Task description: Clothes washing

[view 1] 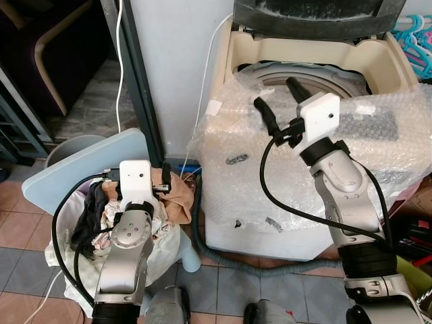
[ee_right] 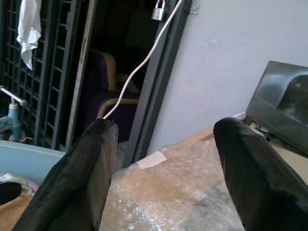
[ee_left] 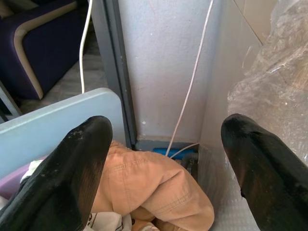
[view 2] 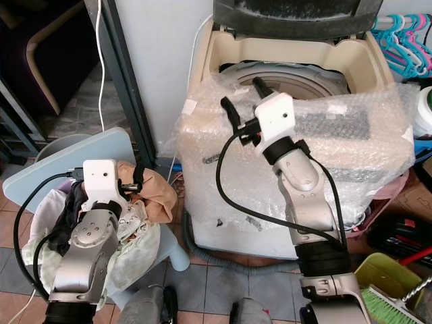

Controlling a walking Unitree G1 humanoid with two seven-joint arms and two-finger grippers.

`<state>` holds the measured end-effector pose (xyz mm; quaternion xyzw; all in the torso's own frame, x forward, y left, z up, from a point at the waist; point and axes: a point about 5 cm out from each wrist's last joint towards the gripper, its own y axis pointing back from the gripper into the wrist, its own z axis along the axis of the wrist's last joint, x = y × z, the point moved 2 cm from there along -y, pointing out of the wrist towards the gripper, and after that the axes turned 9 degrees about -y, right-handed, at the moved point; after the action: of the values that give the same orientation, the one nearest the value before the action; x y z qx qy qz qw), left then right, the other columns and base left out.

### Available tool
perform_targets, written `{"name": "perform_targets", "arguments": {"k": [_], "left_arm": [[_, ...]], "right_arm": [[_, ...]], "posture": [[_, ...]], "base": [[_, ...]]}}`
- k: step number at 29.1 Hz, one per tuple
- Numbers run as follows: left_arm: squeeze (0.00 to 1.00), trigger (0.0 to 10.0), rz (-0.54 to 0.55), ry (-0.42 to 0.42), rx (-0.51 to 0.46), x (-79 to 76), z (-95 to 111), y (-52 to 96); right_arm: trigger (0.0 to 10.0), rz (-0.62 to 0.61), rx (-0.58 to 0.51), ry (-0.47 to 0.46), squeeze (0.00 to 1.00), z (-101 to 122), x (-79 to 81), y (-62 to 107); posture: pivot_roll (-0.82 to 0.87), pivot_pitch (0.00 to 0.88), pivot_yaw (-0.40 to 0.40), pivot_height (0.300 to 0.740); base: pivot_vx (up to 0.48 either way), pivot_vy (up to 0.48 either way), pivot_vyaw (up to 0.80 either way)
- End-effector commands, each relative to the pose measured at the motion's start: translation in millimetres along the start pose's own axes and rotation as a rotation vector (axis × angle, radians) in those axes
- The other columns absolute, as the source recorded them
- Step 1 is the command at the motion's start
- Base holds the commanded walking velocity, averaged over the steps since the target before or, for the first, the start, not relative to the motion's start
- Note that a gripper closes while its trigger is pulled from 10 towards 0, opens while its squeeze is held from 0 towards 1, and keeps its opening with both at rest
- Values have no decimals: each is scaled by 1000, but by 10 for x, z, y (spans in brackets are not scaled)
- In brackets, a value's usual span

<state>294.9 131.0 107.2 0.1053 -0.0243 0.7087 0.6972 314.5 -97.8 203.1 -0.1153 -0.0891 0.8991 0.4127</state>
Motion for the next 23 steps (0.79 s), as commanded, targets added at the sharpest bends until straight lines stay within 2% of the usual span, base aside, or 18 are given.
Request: {"name": "perform_targets", "arguments": {"k": [1, 2, 3, 6, 7, 10, 13, 17, 22, 23], "left_arm": [[0, 10000, 4, -7, -16, -13, 30, -22], [0, 10000, 4, -7, -16, -13, 30, -22], [0, 10000, 7, -8, -25, -6, 46, -31], [0, 10000, 13, -5, -30, 4, 59, -35], [0, 10000, 24, 10, -31, 14, 65, -30], [0, 10000, 32, 15, -30, 28, 65, -23], [0, 10000, 40, 14, -23, 45, 55, -13], [0, 10000, 55, 15, -7, 84, 18, 5], [0, 10000, 47, 22, -1, 59, 12, 13], [0, 10000, 53, 24, 19, 59, -11, 8]], "right_arm": [[10000, 150, 56, -90, 0, -76, 237, 68], [10000, 150, 56, -90, 0, -76, 237, 68], [10000, 208, 98, -122, 0, -168, 349, 148], [10000, 250, 151, -144, 0, -342, 484, 291], [10000, 263, 181, -133, 0, -443, 543, 349], [10000, 243, 202, -146, 0, -511, 582, 378], [10000, 201, 212, -163, 0, -543, 588, 376], [10000, 26, 201, -195, 0, -584, 532, 296], [10000, -10, 190, -210, 0, -582, 545, 256], [10000, 28, 189, -230, 0, -566, 609, 228]], "posture": [[-33, 57, 46, 740], [-33, 57, 46, 740], [-32, 56, 45, 740], [-27, 56, 43, 740], [-19, 57, 39, 740], [-8, 61, 36, 740], [-3, 63, 34, 740], [-1, 74, 28, 740], [-4, 79, 26, 740], [-6, 84, 24, 740]], "base": [[0, 0, 0], [0, 0, 0], [0, 0, 0], [0, 0, 0], [0, 0, 800], [0, 0, 800], [0, 0, 800], [0, 162, 800], [0, 456, 800], [0, 480, 0]]}}
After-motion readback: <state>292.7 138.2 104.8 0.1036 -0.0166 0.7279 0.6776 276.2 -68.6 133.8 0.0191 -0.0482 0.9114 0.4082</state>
